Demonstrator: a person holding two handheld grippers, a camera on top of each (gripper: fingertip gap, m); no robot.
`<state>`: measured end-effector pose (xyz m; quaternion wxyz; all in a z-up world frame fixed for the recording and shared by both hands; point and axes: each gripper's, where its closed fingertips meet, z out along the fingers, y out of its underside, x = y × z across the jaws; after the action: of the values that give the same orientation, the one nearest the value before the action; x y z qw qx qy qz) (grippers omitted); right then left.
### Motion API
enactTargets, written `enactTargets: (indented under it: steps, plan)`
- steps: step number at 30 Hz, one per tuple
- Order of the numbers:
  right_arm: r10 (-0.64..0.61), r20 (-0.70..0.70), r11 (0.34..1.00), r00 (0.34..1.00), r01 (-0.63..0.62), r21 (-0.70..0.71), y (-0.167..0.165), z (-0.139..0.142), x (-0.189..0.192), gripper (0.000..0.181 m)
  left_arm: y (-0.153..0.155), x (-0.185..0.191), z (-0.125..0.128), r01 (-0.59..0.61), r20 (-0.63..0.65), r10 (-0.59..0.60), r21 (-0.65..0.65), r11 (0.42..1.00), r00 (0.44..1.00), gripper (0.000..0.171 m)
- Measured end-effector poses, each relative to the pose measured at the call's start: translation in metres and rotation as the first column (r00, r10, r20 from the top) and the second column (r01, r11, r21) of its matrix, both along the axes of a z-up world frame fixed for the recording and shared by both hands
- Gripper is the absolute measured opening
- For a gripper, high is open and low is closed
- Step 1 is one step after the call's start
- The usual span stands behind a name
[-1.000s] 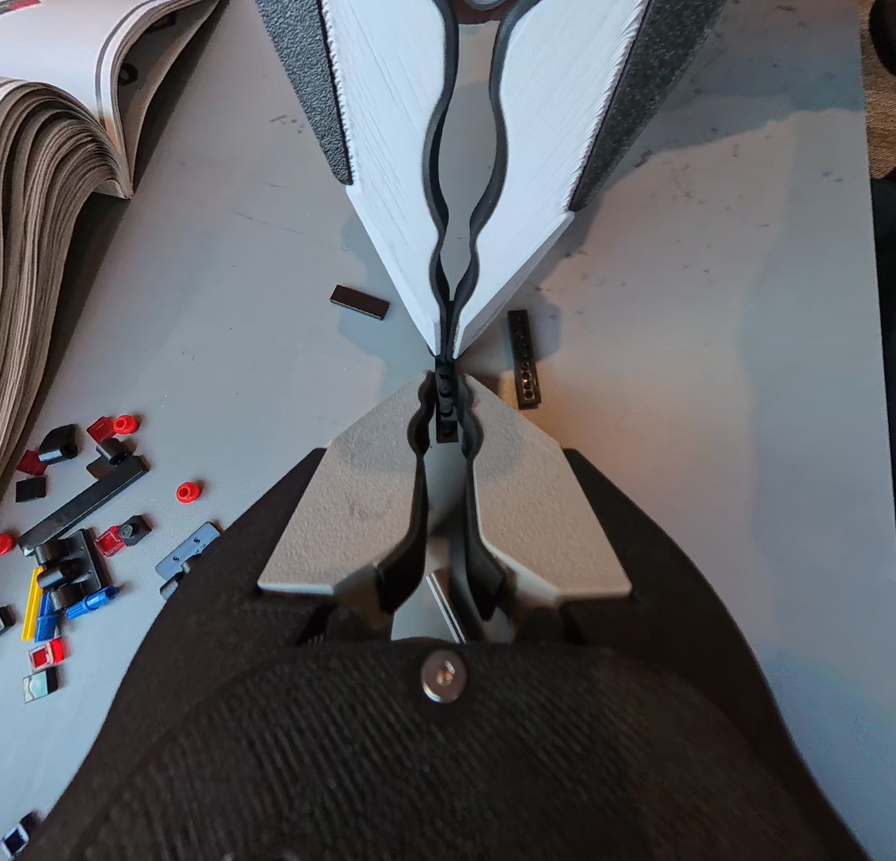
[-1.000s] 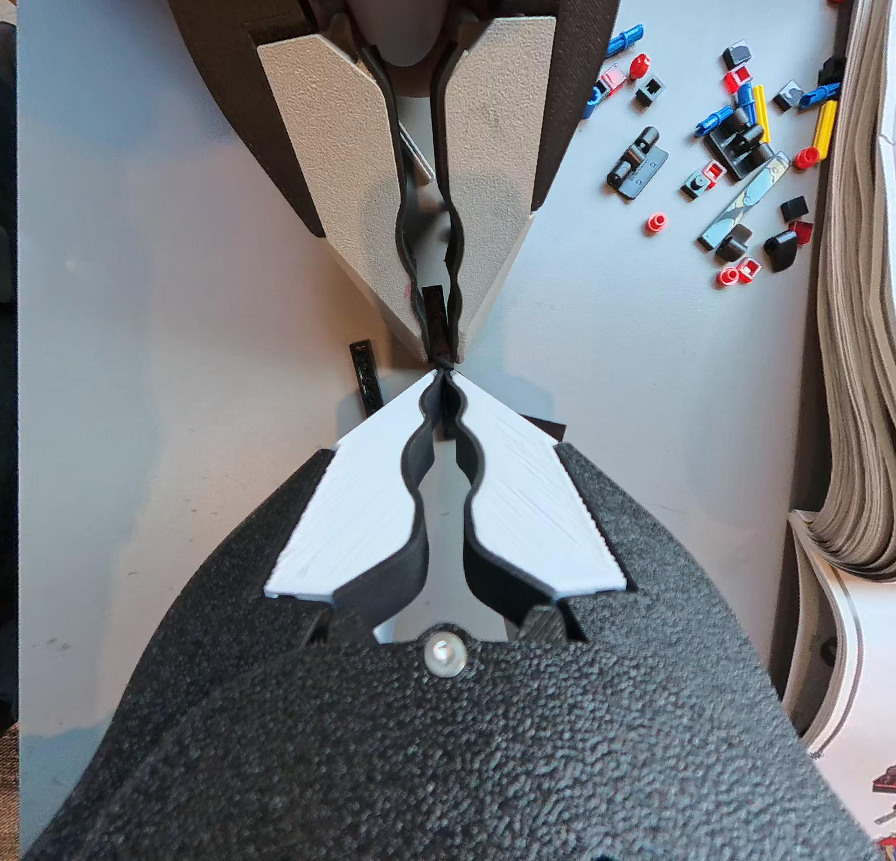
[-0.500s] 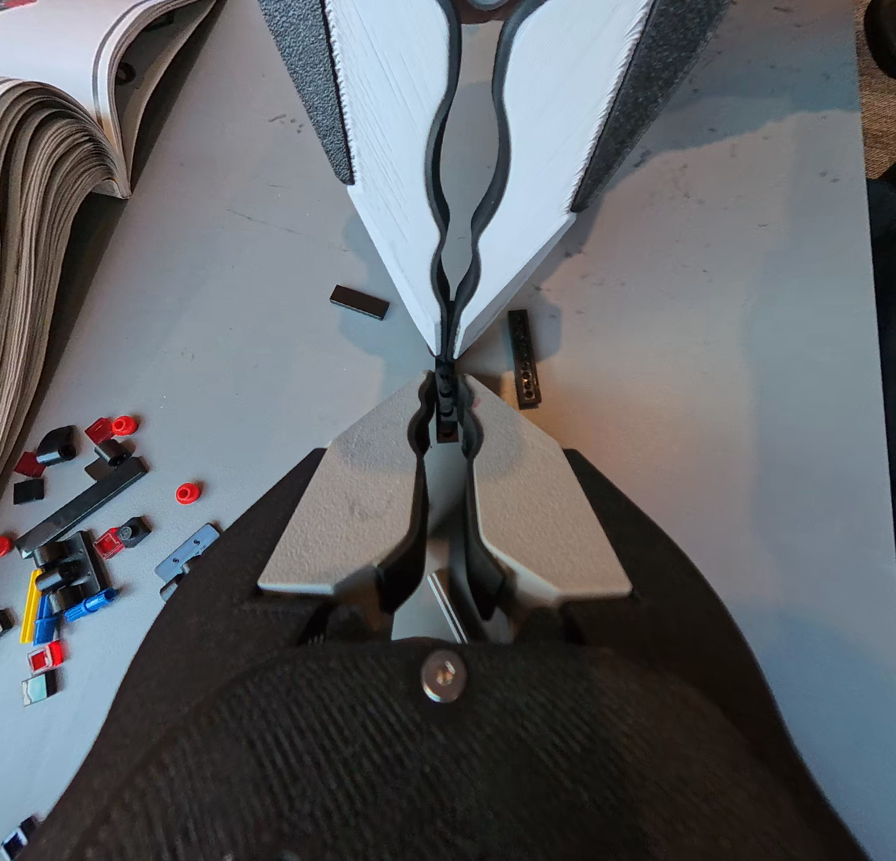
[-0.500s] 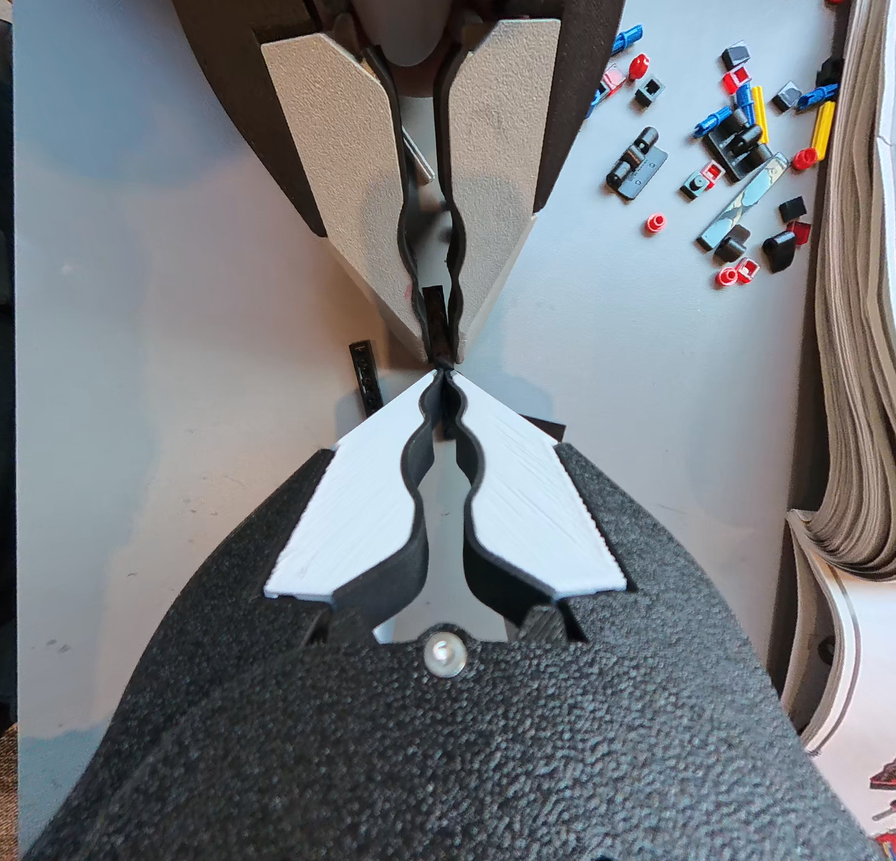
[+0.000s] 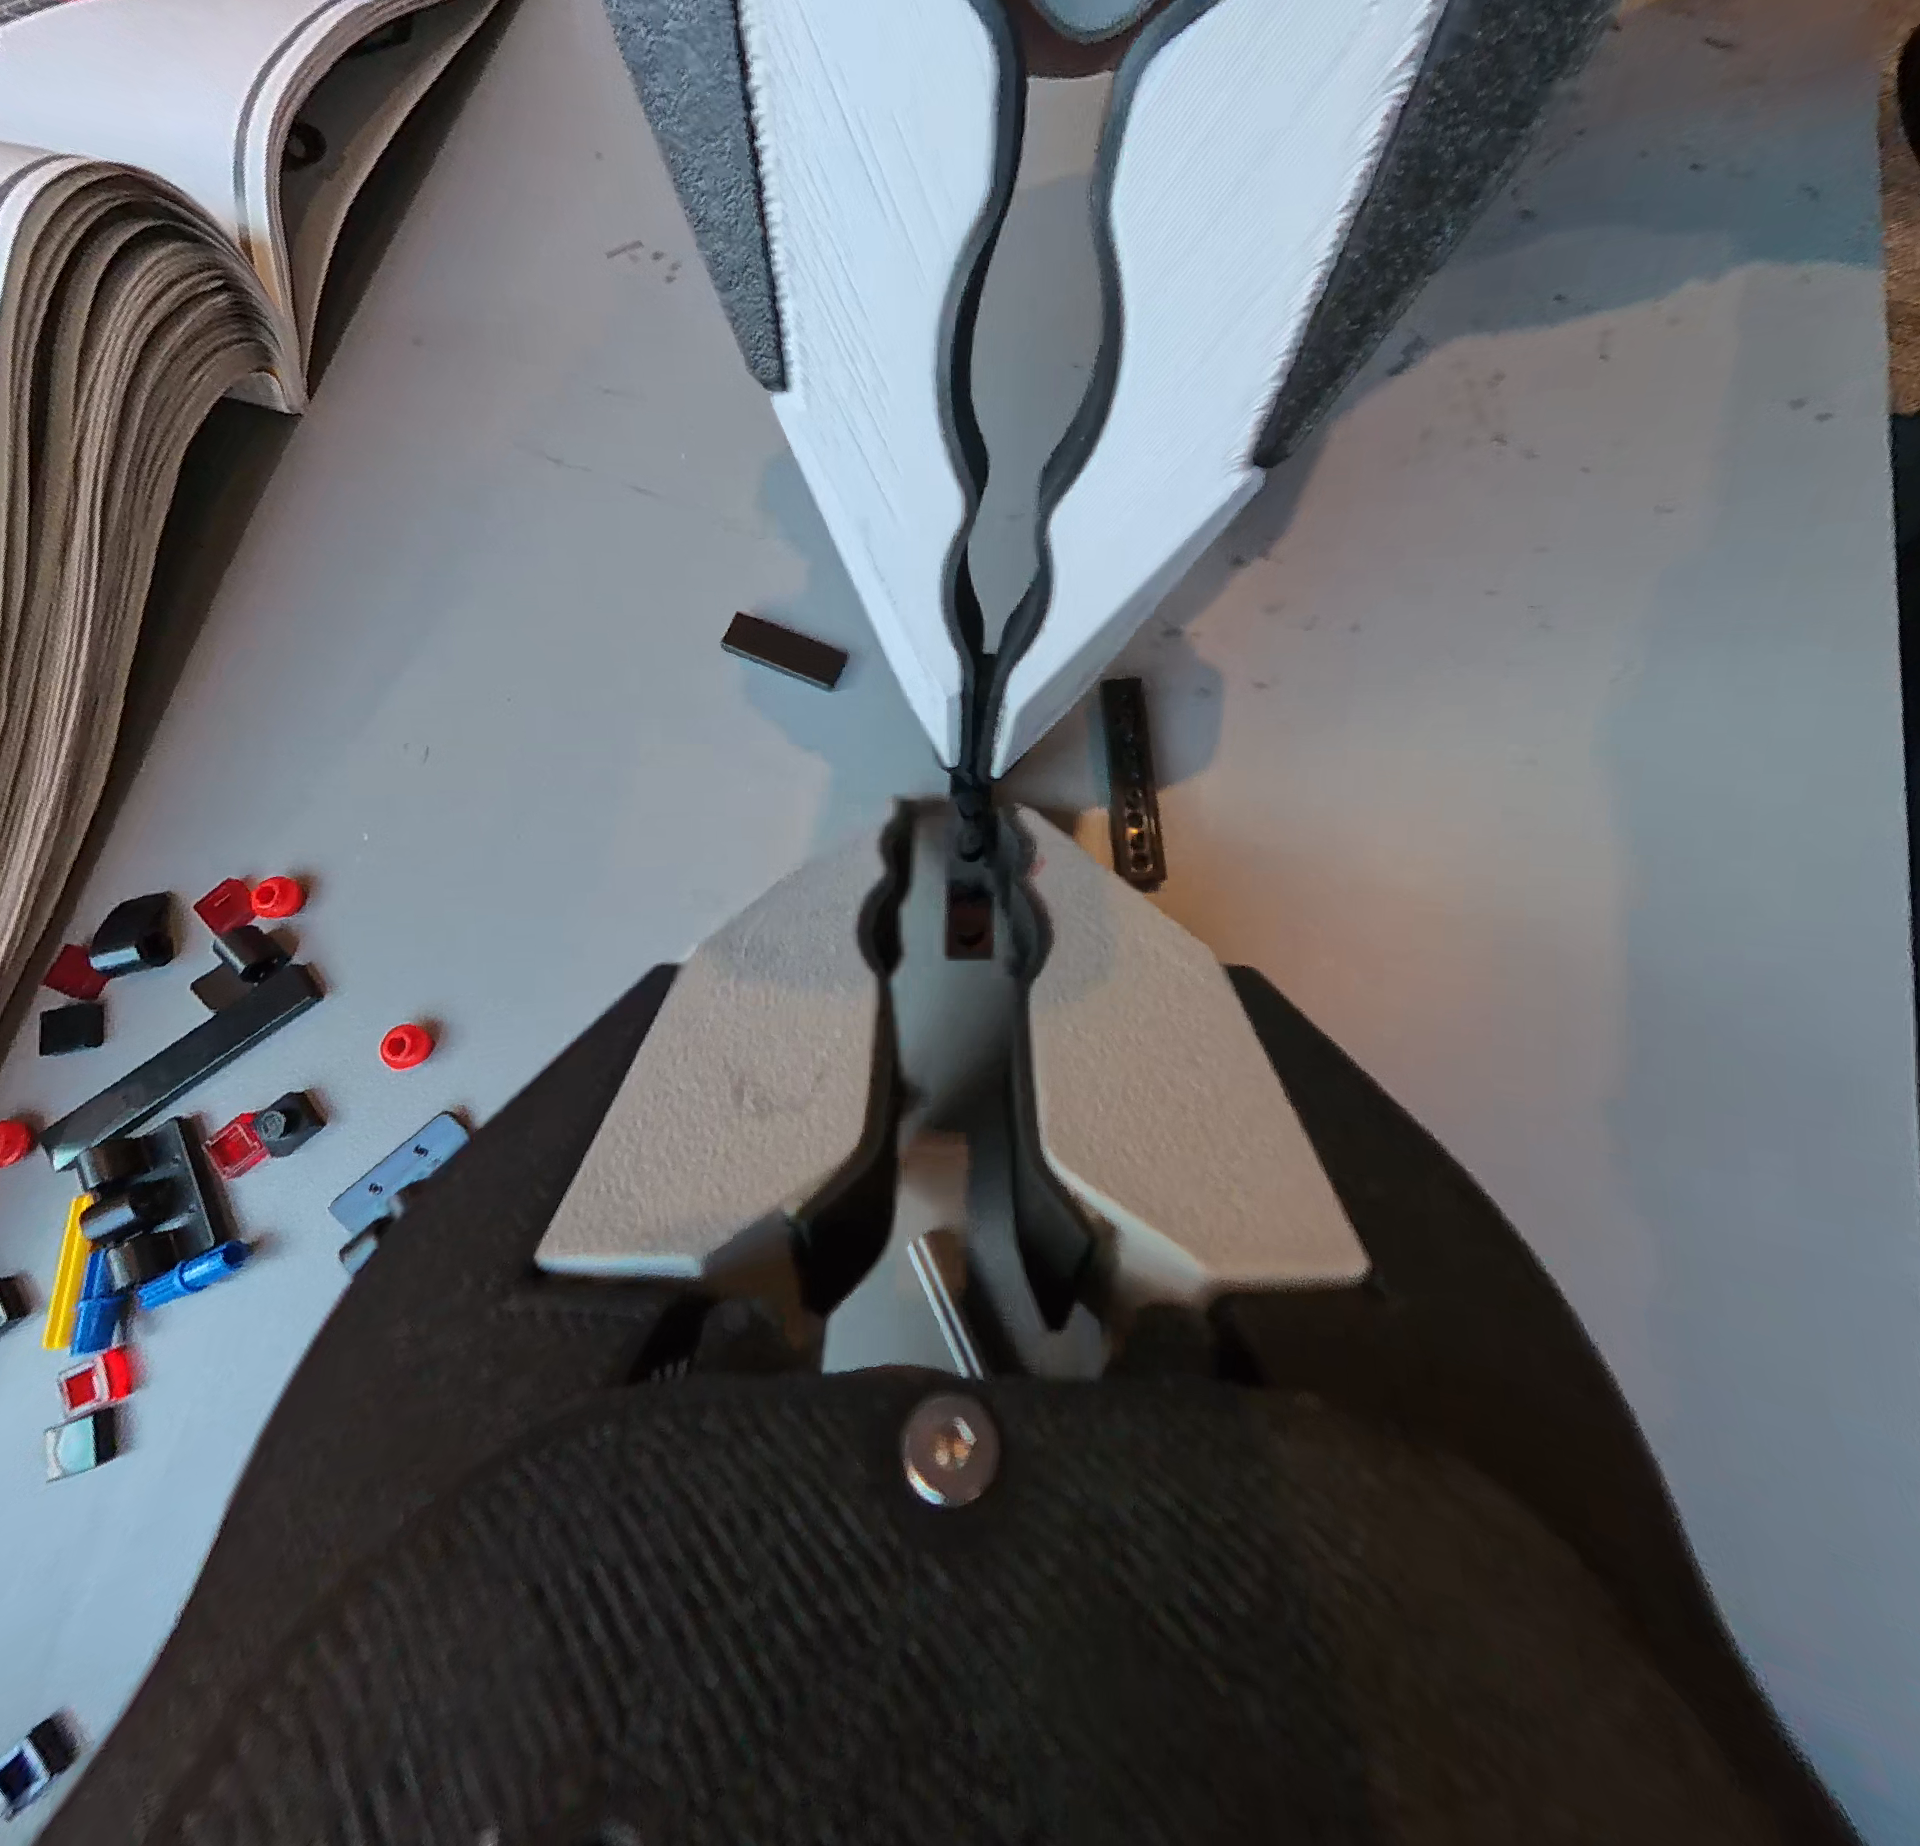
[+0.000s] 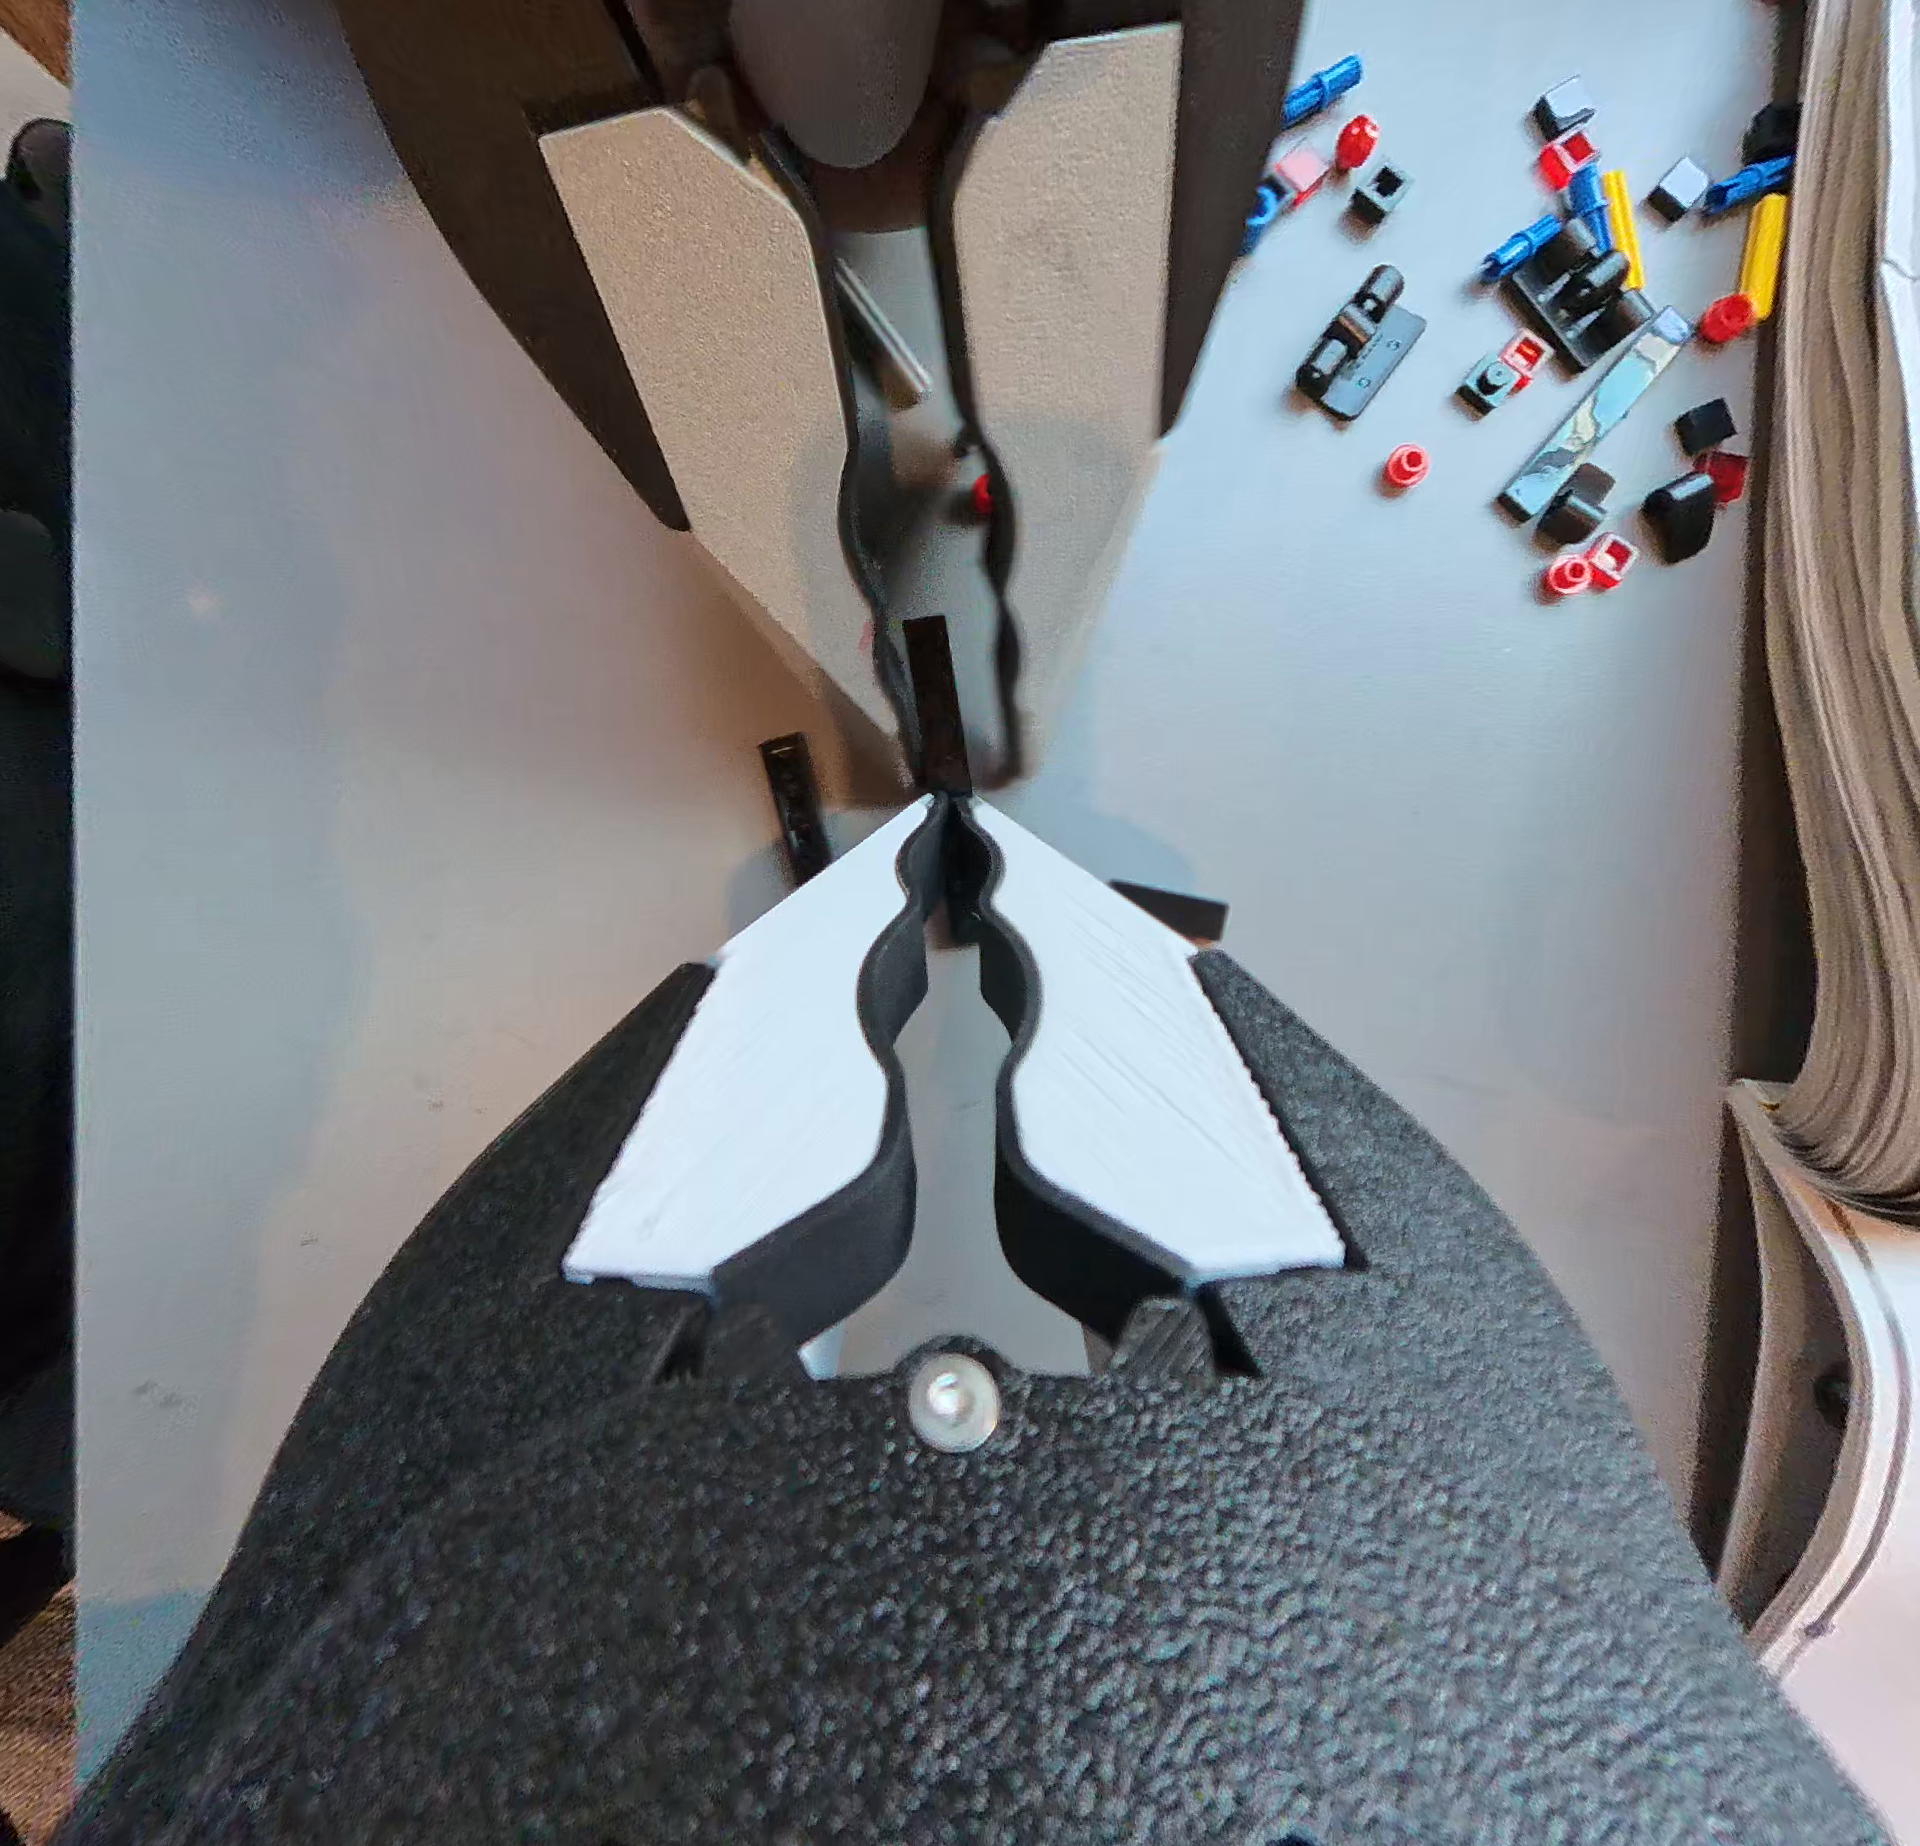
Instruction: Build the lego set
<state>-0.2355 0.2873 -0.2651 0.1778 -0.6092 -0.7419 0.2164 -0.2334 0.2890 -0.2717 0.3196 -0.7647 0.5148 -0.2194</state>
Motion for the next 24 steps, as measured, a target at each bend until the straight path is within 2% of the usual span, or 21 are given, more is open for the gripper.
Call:
enactTargets:
  steps: [1, 5, 7, 9, 11, 13, 14, 16, 18, 20, 24]
  plan:
    - [0.003, -0.002, 1.0, 1.0, -0.003, -0.004, -0.002, 0.001, 0.001, 0.005, 0.001, 0.001, 0.0, -0.009, -0.003, 0.009, 0.001, 1.0, 1.0, 0.029]
    - [-0.072, -0.078, 0.997, 0.994, 0.072, -0.008, 0.001, 0.02, 0.002, 0.017, 0.007, -0.001, 0.012, -0.062, 0.031, 0.061, 0.02, 0.998, 0.998, 0.059]
    - [-0.136, -0.146, 0.99, 0.98, 0.141, 0.029, 0.009, 0.035, 0.005, 0.02, 0.02, -0.006, 0.029, -0.136, 0.08, 0.129, 0.076, 0.988, 0.988, 0.079]
    - [-0.23, -0.267, 0.965, 0.936, 0.254, 0.061, 0.021, 0.056, 0.006, 0.019, 0.04, -0.015, 0.054, -0.254, 0.171, 0.226, 0.16, 0.954, 0.959, 0.084]
    - [-0.385, -0.364, 0.885, 0.848, 0.451, 0.115, 0.05, 0.074, 0.014, 0.019, 0.066, -0.031, 0.077, -0.415, 0.256, 0.354, 0.25, 0.875, 0.899, 0.073]
    - [-0.528, -0.436, 0.739, 0.729, 0.647, 0.186, 0.084, 0.09, 0.027, 0.018, 0.093, -0.053, 0.093, -0.575, 0.287, 0.502, 0.324, 0.751, 0.816, 0.059]
    - [-0.576, -0.474, 0.673, 0.666, 0.715, 0.187, 0.095, 0.099, 0.031, 0.018, 0.106, -0.063, 0.1, -0.638, 0.3, 0.563, 0.36, 0.681, 0.77, 0.058]
    - [-0.616, -0.525, 0.601, 0.587, 0.781, 0.168, 0.105, 0.114, 0.03, 0.019, 0.129, -0.081, 0.106, -0.737, 0.312, 0.676, 0.405, 0.54, 0.667, 0.058]
    - [-0.629, -0.564, 0.547, 0.535, 0.82, 0.168, 0.109, 0.124, 0.029, 0.019, 0.142, -0.094, 0.105, -0.796, 0.311, 0.752, 0.409, 0.445, 0.581, 0.061]
    - [-0.633, -0.591, 0.519, 0.5, 0.84, 0.155, 0.109, 0.128, 0.026, 0.019, 0.148, -0.1, 0.105, -0.833, 0.328, 0.788, 0.398, 0.385, 0.521, 0.066]
    - [-0.634, -0.618, 0.512, 0.465, 0.851, 0.115, 0.099, 0.127, 0.017, 0.023, 0.147, -0.099, 0.107, -0.857, 0.345, 0.81, 0.393, 0.334, 0.474, 0.067]
